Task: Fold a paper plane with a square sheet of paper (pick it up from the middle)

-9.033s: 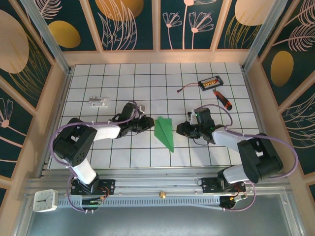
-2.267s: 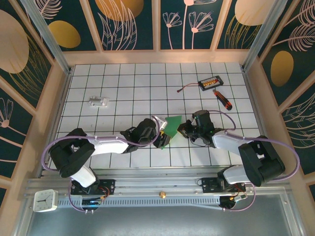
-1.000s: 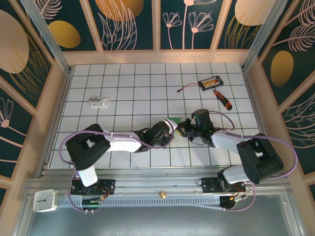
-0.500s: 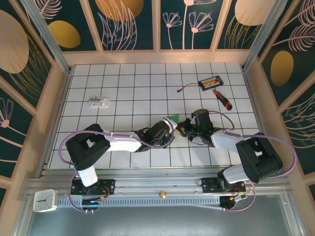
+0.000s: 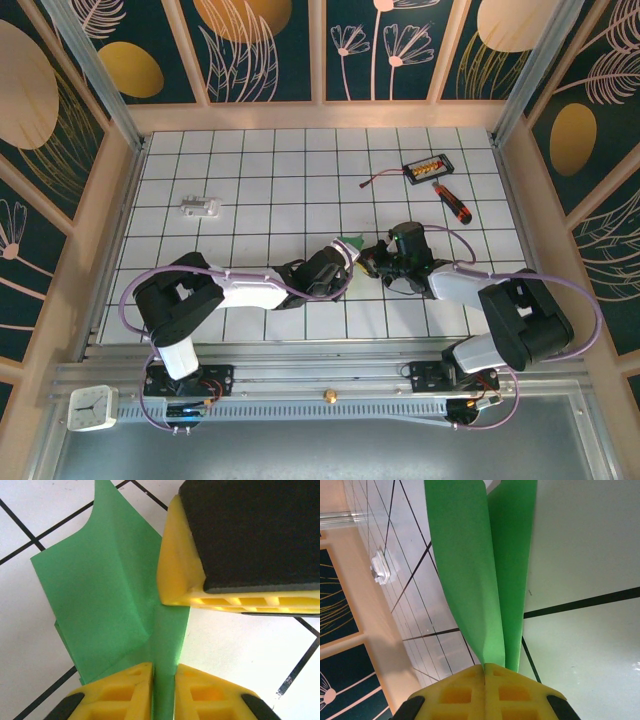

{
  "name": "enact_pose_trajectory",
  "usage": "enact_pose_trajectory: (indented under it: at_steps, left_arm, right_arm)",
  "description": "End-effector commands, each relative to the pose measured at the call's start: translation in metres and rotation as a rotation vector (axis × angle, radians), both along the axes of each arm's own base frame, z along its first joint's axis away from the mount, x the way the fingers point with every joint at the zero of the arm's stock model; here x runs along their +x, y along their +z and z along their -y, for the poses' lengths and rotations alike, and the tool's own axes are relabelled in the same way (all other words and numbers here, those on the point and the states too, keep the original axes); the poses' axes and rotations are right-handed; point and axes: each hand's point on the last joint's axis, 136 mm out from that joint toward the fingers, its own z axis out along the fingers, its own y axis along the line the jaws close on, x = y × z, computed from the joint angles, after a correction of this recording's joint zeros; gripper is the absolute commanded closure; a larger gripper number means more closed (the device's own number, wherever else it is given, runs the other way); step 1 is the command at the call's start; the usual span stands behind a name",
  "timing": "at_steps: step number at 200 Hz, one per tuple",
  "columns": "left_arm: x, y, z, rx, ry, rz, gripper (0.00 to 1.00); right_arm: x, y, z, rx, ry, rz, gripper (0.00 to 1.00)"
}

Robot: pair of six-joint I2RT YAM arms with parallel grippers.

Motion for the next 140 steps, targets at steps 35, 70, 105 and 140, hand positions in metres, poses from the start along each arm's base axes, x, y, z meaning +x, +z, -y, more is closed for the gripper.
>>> enact_pose_trajectory:
  at_steps: [35,70,105,140]
  left_arm:
    - [0.004,0.005,0.0,-0.024,0.052,-0.01,0.9]
    - [0.002,0.004,-0.001,-0.055,0.078,-0.035,0.94]
    - [0.001,0.01,-0.003,-0.116,0.12,-0.051,0.98]
    - [-0.003,0.015,-0.003,-0.185,0.138,-0.078,1.0]
  right_arm:
    - [-0.003,0.002,-0.001,0.003,0.016,0.009,0.92]
    - [-0.002,0.005,0.002,-0.015,0.021,0.033,0.83]
    - [0.007,0.025,0.013,-0.08,0.035,0.131,0.76]
    - [0.017,0.035,0.034,-0.203,0.044,0.217,0.71]
